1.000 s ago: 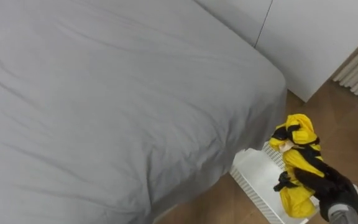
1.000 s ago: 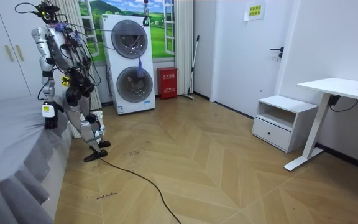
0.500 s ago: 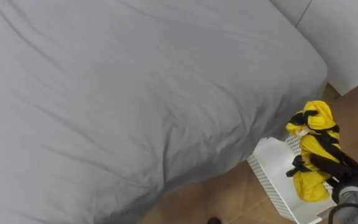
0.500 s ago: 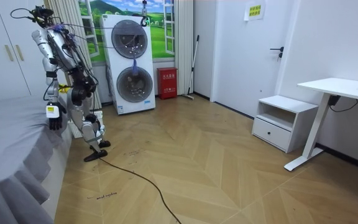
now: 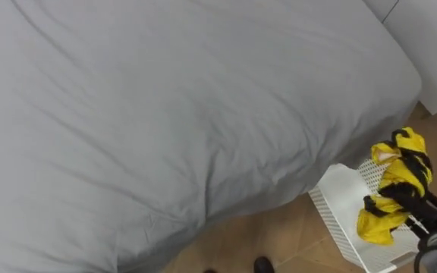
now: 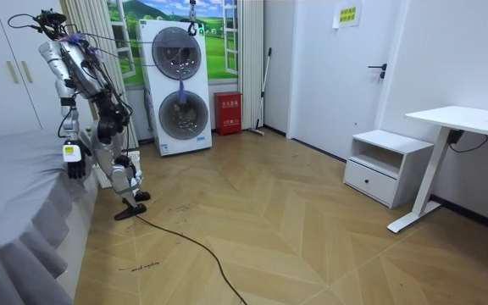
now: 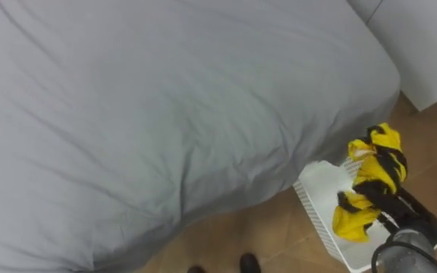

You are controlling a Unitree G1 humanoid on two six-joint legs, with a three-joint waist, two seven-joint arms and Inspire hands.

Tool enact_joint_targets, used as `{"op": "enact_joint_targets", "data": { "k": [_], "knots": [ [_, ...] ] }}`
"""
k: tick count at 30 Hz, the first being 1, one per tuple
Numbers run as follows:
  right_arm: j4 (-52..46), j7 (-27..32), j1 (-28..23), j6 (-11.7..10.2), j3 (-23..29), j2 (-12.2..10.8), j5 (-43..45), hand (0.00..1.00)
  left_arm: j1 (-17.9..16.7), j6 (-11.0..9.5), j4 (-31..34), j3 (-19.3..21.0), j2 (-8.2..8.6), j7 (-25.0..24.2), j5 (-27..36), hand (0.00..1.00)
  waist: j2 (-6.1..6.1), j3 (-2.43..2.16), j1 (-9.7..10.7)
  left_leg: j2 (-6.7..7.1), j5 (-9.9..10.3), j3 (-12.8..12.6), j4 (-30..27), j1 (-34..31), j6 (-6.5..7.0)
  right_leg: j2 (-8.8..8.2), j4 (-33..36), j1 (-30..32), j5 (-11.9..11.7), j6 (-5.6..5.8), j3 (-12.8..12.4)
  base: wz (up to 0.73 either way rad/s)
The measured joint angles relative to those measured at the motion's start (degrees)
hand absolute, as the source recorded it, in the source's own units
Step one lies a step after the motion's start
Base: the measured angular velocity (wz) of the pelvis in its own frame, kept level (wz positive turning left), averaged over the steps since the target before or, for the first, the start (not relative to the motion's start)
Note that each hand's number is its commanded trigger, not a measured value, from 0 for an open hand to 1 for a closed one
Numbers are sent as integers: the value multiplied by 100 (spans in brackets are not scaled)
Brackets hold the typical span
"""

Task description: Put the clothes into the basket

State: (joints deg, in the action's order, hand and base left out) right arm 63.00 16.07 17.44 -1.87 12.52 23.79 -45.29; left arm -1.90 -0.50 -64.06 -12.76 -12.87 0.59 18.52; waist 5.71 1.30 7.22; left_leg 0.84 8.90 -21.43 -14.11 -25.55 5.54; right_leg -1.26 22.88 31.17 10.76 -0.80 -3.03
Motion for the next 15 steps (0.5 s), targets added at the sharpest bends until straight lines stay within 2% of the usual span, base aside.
{"op": "enact_joint_targets", "data": {
  "k": [5, 8, 12, 15],
  "knots": [
    [148, 119, -7, -7, 2, 169, 28, 0, -1, 30, 20, -87, -1, 13, -4, 0, 32, 4, 27, -4, 0, -6, -46, -2, 0, -5, -12, 3, 30, -13, -7, -1],
    [205, 275, -8, -27, 4, 284, 32, 0, -2, 25, 22, -208, 0, 29, -1, 0, 72, -16, 46, -5, 0, -33, -46, 5, 0, -5, -19, -1, 29, -12, -10, -3],
    [210, 353, -36, -226, 151, 342, 46, 0, -2, -11, 23, -205, -1, 43, -3, 0, 146, -25, 56, -7, 0, -54, -44, 16, 0, -5, -10, -14, 29, -12, -11, 0],
    [210, 383, -37, -245, 223, 344, 47, 0, -2, -38, 22, -208, 0, 43, -3, 0, 181, -24, 48, -9, 0, -62, -43, 23, 0, -3, -5, -17, 29, -13, -10, 0]
  ]
}}
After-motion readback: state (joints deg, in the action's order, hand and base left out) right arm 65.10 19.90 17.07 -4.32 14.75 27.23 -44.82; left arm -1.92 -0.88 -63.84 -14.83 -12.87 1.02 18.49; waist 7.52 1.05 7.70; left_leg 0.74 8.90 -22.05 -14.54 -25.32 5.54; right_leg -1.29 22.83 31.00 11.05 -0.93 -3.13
